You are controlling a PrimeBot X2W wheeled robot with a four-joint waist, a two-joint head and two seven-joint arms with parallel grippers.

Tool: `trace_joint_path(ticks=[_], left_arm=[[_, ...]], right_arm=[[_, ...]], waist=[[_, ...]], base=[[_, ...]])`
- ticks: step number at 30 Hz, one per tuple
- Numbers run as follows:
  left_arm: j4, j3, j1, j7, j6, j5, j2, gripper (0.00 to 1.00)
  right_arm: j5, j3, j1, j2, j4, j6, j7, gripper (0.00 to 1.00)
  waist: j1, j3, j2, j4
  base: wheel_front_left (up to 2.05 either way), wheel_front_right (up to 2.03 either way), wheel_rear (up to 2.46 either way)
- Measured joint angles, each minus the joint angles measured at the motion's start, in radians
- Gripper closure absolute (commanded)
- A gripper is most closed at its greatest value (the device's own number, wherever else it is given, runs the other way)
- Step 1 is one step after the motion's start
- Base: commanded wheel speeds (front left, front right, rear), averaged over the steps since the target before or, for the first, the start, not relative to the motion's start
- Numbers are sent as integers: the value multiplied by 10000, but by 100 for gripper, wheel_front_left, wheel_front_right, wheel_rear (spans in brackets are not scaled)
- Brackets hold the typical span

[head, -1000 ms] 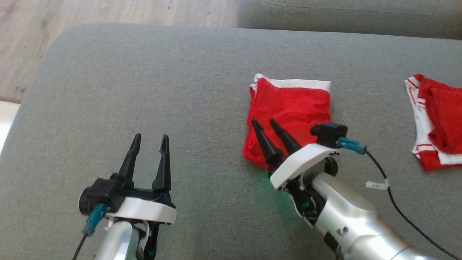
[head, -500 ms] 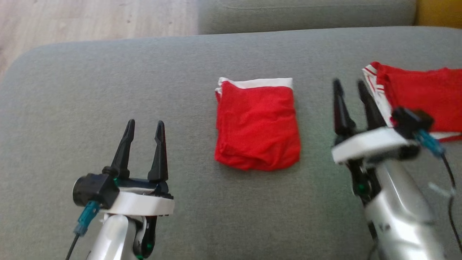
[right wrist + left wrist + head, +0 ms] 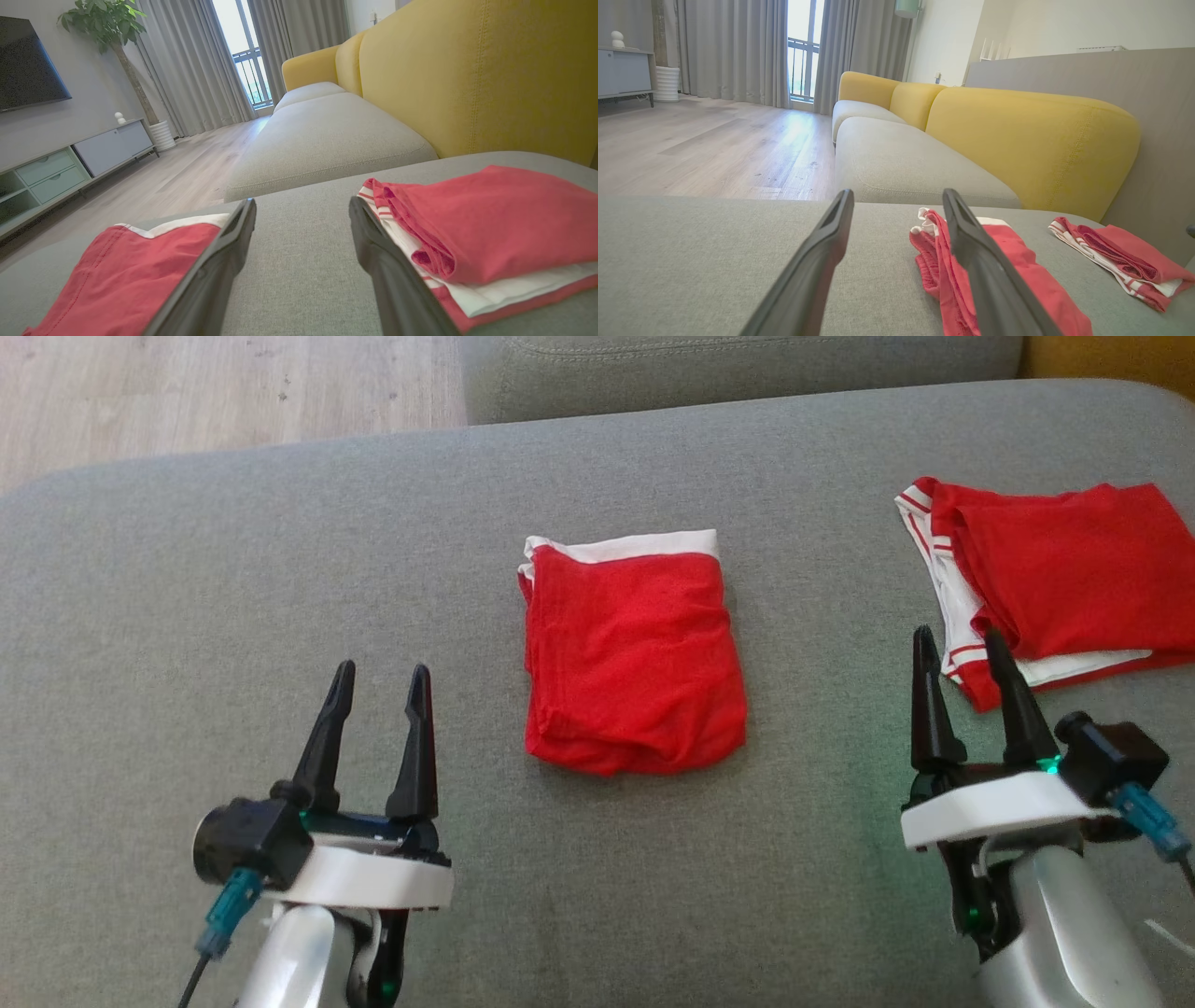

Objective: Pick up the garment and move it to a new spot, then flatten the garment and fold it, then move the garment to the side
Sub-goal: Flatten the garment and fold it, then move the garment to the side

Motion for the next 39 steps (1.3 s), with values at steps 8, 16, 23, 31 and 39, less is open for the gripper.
trace_joint_path(ticks=[8,16,23,31,39], left_arm=[[46,50,123,0,-75,2,-6,0],[-15,-123,-24,0,-86,-69,-10,0],[121,-274,-377,0,-163,-58,-17,0],[328,-499,-718,0,-163,-274,-33,0],[428,-512,-719,0,-159,-523,-33,0]], right_arm=[[25,-77,205,38,-161,0,0,0],[-435,309,-414,36,171,0,466,0],[171,986,-1794,35,1618,0,1285,0],[1444,1766,-2726,6,3603,0,1814,0],[1804,2487,-3648,-150,4644,-2,1914,100]], waist=[[-1,103,0,114],[0,582,0,431],[1,1042,0,904],[1,1479,0,1626],[0,1531,0,1946]], base=[[0,0,0],[0,0,0],[0,0,0],[0,0,0],[0,0,0]])
